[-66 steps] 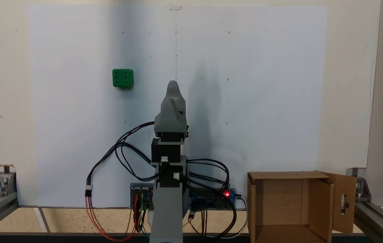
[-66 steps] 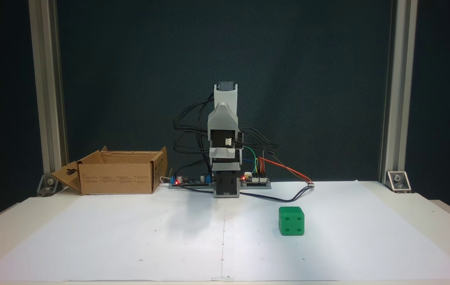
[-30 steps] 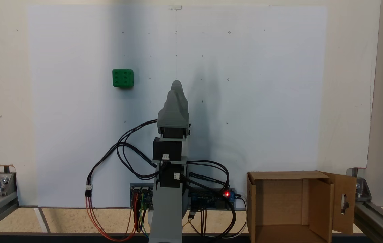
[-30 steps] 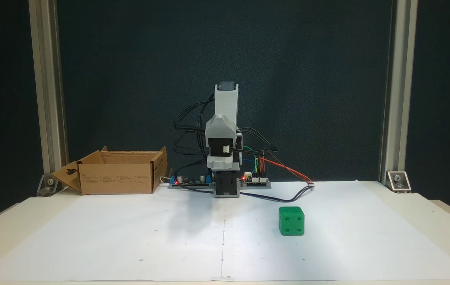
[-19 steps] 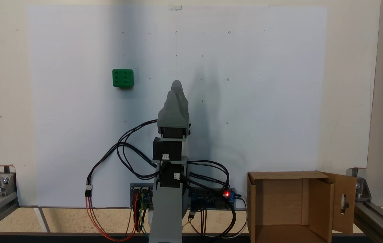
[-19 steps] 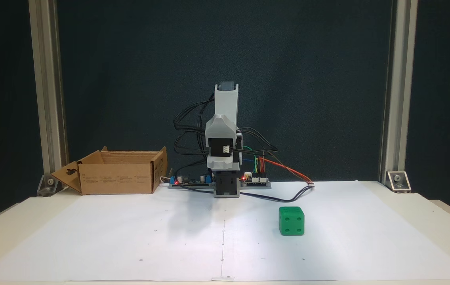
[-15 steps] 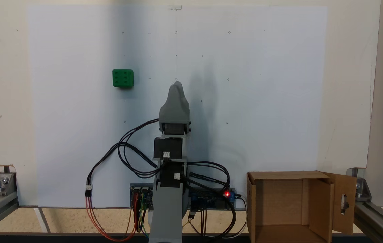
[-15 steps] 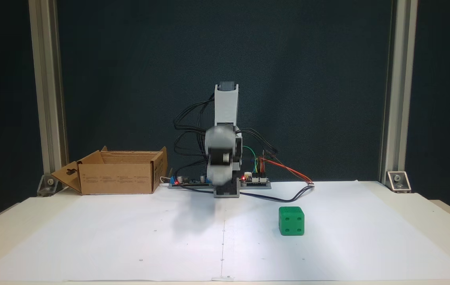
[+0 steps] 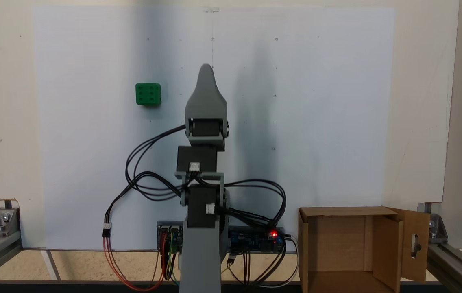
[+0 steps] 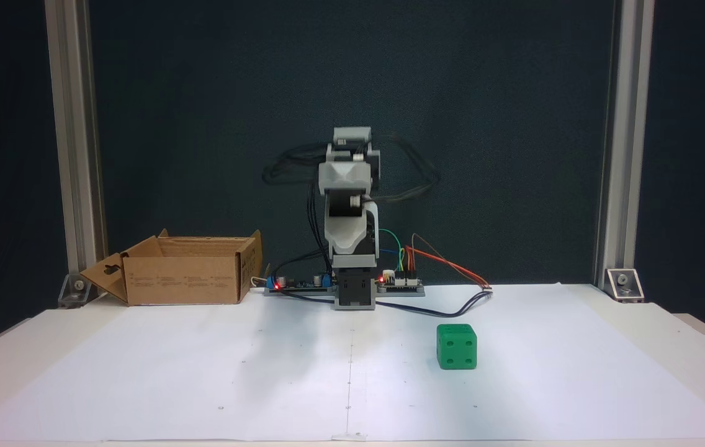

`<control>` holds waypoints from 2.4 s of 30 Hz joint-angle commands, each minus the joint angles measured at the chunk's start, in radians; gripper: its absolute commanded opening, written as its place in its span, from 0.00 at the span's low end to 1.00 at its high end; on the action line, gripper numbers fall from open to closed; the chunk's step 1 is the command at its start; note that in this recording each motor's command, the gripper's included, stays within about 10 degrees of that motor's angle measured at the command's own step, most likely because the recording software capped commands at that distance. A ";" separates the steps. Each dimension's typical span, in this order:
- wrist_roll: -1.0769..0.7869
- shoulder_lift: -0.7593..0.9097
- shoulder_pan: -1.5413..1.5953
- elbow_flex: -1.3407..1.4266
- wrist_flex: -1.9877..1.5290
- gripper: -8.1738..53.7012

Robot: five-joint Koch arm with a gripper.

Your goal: Grasp a green dice and put it in the bin.

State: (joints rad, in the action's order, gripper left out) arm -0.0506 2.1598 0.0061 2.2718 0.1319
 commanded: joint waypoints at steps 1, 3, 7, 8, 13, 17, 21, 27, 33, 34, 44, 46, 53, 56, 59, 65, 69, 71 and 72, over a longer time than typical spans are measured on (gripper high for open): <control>0.060 -0.040 0.037 -0.089 -0.162 0.83; 0.095 -0.041 0.110 -0.144 -0.291 0.83; 0.193 -0.100 0.189 -0.270 -0.555 0.83; 0.219 -0.107 0.230 -0.299 -0.616 0.83; 0.321 -0.230 0.331 -0.525 -0.929 0.84; 0.385 -0.324 0.373 -0.675 -1.167 0.84; 0.436 -0.399 0.397 -0.778 -1.244 0.84; 0.491 -0.471 0.433 -0.897 -1.243 0.83; 0.545 -0.552 0.477 -0.954 -1.239 0.83; 0.557 -0.568 0.483 -0.965 -1.235 0.84; 0.637 -0.690 0.557 -0.992 -1.180 0.84; 0.641 -0.706 0.558 -0.985 -1.181 0.84; 0.684 -0.713 0.558 -0.900 -1.172 0.84; 0.732 -0.713 0.558 -0.857 -1.166 0.84; 0.741 -0.713 0.558 -0.830 -1.127 0.84; 0.761 -0.735 0.563 -0.824 -1.085 0.84; 0.764 -0.769 0.578 -0.824 -1.063 0.84; 0.764 -0.788 0.591 -0.824 -1.051 0.84; 0.764 -0.793 0.594 -0.824 -1.046 0.84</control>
State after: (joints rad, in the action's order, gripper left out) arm 0.6412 1.3622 0.5906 1.4680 -0.9281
